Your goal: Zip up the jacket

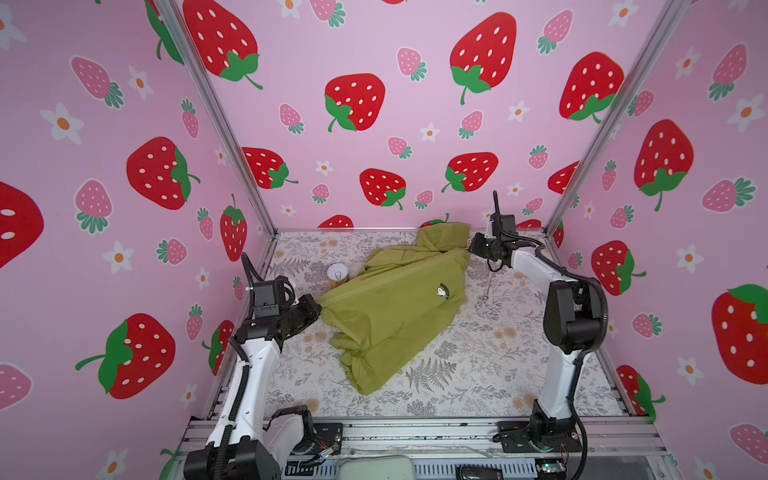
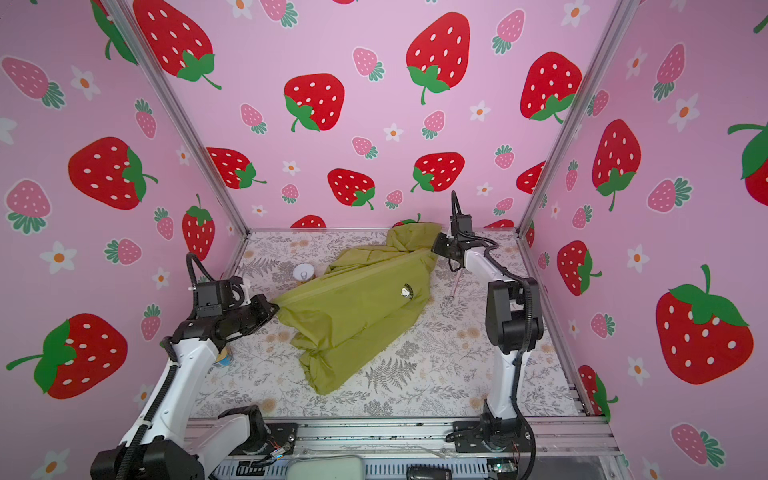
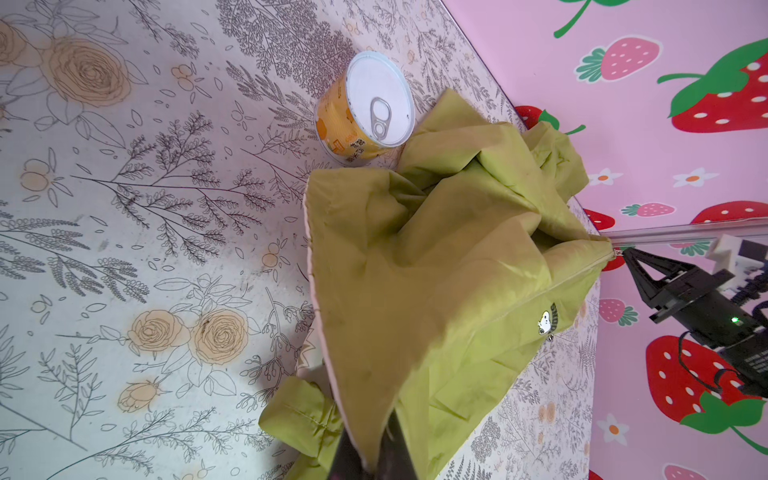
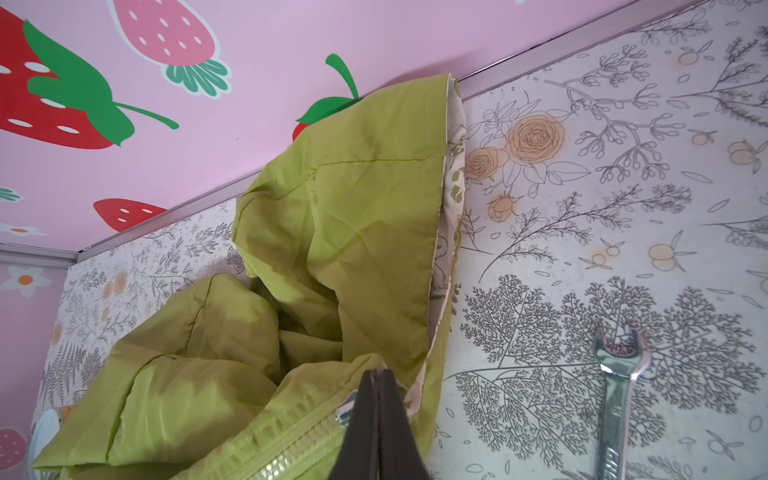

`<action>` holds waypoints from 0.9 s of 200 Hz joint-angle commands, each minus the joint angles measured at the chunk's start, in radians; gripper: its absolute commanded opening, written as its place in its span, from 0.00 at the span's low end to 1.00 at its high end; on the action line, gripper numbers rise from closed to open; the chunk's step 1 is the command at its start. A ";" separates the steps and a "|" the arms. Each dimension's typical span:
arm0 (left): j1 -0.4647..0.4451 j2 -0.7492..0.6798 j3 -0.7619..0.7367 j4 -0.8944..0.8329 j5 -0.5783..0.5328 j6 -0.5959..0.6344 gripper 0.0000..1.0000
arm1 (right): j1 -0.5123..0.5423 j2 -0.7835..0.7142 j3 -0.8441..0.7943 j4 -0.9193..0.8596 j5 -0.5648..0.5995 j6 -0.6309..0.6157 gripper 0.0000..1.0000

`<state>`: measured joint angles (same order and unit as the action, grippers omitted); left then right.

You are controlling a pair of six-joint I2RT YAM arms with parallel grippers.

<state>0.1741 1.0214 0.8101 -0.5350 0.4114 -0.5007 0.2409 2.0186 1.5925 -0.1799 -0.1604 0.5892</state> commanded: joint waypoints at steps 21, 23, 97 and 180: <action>0.020 0.012 -0.016 0.037 0.007 -0.013 0.00 | -0.034 -0.004 0.006 0.085 -0.063 0.017 0.00; 0.020 0.014 -0.016 0.040 0.010 -0.013 0.00 | -0.034 -0.004 0.005 0.088 -0.068 0.018 0.00; 0.018 0.151 0.188 0.117 0.143 -0.051 0.00 | -0.035 -0.046 0.010 0.289 -0.329 0.097 0.00; 0.015 0.268 0.573 0.090 0.287 -0.057 0.00 | -0.072 0.009 0.219 0.548 -0.497 0.258 0.00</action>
<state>0.1860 1.3025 1.3426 -0.4461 0.6361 -0.5560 0.1928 2.0262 1.7752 0.2451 -0.6056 0.7982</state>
